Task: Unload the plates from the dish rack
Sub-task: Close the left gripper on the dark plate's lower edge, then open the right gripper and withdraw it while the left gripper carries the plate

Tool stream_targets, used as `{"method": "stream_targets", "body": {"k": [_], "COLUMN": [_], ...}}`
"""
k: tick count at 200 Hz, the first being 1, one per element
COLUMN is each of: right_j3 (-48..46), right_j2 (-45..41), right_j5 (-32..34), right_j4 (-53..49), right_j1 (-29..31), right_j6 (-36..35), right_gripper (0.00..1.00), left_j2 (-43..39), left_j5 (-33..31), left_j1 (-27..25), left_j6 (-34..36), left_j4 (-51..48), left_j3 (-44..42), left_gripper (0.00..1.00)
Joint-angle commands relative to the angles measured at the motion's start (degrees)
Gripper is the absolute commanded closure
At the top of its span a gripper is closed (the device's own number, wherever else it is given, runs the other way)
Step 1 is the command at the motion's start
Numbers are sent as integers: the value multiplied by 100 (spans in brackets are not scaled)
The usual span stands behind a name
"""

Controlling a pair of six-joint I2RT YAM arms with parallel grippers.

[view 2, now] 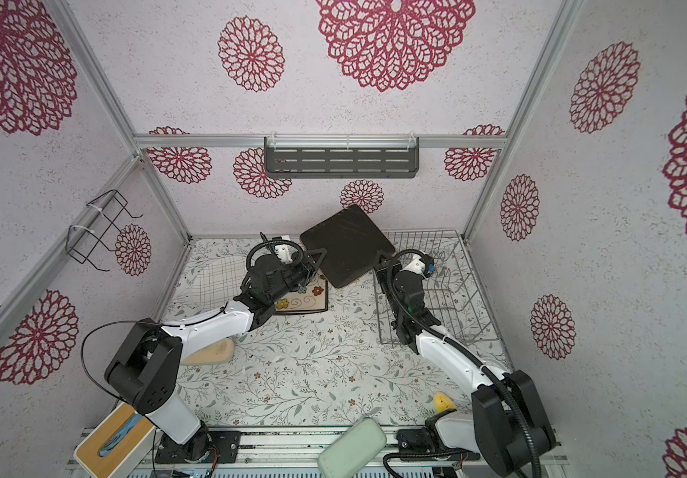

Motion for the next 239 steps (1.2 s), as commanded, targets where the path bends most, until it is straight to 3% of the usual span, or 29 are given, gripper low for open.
{"method": "stream_targets", "body": {"k": [1,25,65,181,239], "right_j3": [466,414,183,-185,-167], "right_j2": [-370,-430,-690,-1239,-1232], "right_j5": [-117,-84,40,-533,-1008], "right_j4": [1011,918,656,139,-209], "right_j1": [17,-8,-204,-832,-932], "right_j6": [-98,-92,-47,-63,-209], "right_gripper": [60,41,26,23,22], "left_j2": [46,-52,-411,-1247,-1581], "left_j5": [87,-10,-494,-2582,-4271], "left_j1": [-43,-35,-4,-217,-636], "left_j6": [181,151,107,-307,-471], "left_j4": [186,238,401,838,880], "left_j3": [97,56,-160,-1196,-1442], "left_gripper": [100,100,100,100,100]}}
